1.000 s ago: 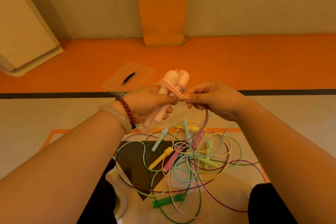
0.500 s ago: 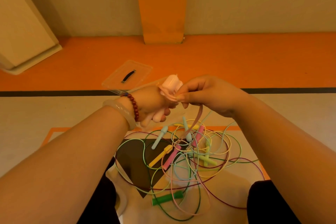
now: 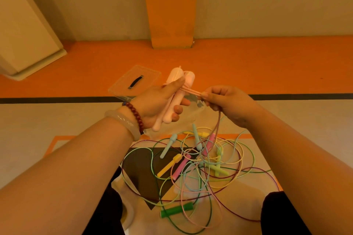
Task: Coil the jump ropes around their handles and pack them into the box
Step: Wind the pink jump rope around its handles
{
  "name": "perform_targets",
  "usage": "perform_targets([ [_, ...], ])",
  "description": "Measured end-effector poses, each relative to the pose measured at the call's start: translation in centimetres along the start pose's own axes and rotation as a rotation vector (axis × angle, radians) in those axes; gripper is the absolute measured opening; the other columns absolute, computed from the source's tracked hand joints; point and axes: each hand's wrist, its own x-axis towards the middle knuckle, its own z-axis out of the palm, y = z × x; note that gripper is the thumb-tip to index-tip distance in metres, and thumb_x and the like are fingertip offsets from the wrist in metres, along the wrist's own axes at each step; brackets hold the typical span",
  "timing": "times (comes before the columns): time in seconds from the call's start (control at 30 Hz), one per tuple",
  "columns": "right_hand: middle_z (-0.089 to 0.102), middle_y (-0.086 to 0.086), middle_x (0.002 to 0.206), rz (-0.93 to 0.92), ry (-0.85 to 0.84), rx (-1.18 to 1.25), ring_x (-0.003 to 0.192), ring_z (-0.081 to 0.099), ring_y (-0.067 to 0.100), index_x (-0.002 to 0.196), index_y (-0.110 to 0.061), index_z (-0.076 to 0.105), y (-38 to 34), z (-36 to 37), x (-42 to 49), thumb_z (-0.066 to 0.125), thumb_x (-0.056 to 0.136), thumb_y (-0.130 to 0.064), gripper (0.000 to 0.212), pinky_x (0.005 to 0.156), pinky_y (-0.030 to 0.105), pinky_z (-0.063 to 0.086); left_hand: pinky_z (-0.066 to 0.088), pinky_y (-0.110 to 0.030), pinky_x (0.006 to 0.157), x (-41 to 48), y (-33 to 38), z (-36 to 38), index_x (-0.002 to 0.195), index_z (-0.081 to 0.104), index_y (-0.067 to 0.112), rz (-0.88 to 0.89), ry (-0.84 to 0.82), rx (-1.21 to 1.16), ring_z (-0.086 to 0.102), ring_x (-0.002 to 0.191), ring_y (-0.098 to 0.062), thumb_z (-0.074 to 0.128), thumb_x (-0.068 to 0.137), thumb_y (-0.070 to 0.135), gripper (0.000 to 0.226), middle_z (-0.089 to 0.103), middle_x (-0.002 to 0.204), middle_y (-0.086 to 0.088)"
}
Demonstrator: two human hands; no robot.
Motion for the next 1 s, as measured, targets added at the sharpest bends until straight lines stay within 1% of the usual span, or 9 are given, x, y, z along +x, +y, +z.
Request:
perform_targets([
  [0.2,0.053,-0.010,0.055,0.055,0.010,0.087,0.051,0.040,0.005,0.081,-0.014,0.067,0.8,-0.2,0.1,0.054,0.095,-0.016,0.020,0.055,0.020,0.034,0.040,-0.017,0.040,0.8,-0.6,1.1,0.104,0.054,0.013,0.073,0.055,-0.105,0.045,0.046,-0.007,0.050,0.098,0.026,0.015,0.072,0.079,-0.006],
  [0.33,0.050,-0.008,0.055,0.008,0.096,0.108,0.050,0.038,0.005,0.080,-0.012,0.065,0.5,-0.2,0.4,0.055,0.095,-0.016,0.018,0.054,0.020,0.032,0.040,-0.015,0.040,1.0,-0.9,1.1,0.104,0.056,0.014,0.097,0.031,-0.145,0.045,0.046,-0.005,0.052,0.095,0.028,0.017,0.071,0.085,-0.005],
  [0.43,0.049,-0.008,0.055,-0.040,0.157,0.072,0.052,0.037,0.007,0.076,-0.017,0.065,0.5,-0.3,0.5,0.057,0.094,-0.021,0.020,0.052,0.020,0.032,0.041,-0.014,0.040,1.1,-1.0,1.3,0.103,0.056,0.013,0.093,-0.031,-0.189,0.047,0.047,-0.004,0.059,0.081,0.031,0.029,0.069,0.084,-0.002],
  [0.53,0.048,-0.006,0.058,-0.030,0.180,0.044,0.055,0.037,0.009,0.075,-0.018,0.065,0.8,-0.4,0.4,0.058,0.093,-0.023,0.020,0.054,0.024,0.031,0.044,-0.015,0.047,1.0,-1.2,1.3,0.101,0.058,0.012,0.101,-0.074,-0.146,0.051,0.052,-0.004,0.060,0.079,0.023,0.025,0.068,0.083,-0.001],
  [0.63,0.048,-0.007,0.058,-0.005,0.160,0.037,0.054,0.037,0.007,0.082,-0.015,0.066,0.6,-0.4,0.1,0.057,0.095,-0.018,0.016,0.054,0.023,0.031,0.050,-0.019,0.056,1.0,-1.3,1.0,0.098,0.062,0.014,0.108,-0.053,-0.102,0.062,0.064,-0.007,0.055,0.090,0.013,0.011,0.073,0.084,0.001],
  [0.7,0.047,-0.008,0.057,0.029,0.138,0.051,0.054,0.036,0.007,0.092,-0.015,0.066,0.0,-0.2,0.1,0.053,0.096,-0.014,0.013,0.054,0.023,0.029,0.053,-0.021,0.059,0.9,-1.3,0.9,0.100,0.063,0.015,0.076,-0.074,-0.111,0.068,0.073,-0.009,0.053,0.092,0.012,0.013,0.074,0.089,0.000],
  [0.8,0.038,-0.005,0.059,0.107,0.119,0.137,0.055,0.028,0.009,0.107,-0.016,0.061,-0.9,0.2,0.0,0.047,0.099,-0.024,0.018,0.056,0.026,0.024,0.056,-0.023,0.061,0.7,-1.4,0.8,0.109,0.060,0.018,0.030,-0.111,-0.084,0.071,0.080,-0.011,0.052,0.093,0.015,0.018,0.075,0.094,0.001],
  [0.9,0.050,-0.017,0.056,0.079,0.148,0.020,0.057,0.040,0.002,0.093,-0.026,0.064,-1.0,0.6,-0.3,0.049,0.096,-0.043,0.023,0.060,0.023,0.030,0.059,-0.027,0.066,0.6,-1.8,1.0,0.111,0.059,0.023,-0.001,-0.153,-0.037,0.072,0.087,-0.014,0.051,0.094,0.015,0.020,0.074,0.099,0.002],
  [1.0,0.056,-0.019,0.055,0.021,0.162,0.017,0.052,0.045,-0.003,0.078,-0.027,0.067,-0.9,1.0,-0.2,0.055,0.094,-0.039,0.023,0.060,0.023,0.031,0.059,-0.035,0.076,0.7,-2.2,1.2,0.115,0.059,0.022,-0.046,-0.200,-0.067,0.070,0.097,-0.019,0.049,0.096,0.011,0.024,0.072,0.108,0.000],
])
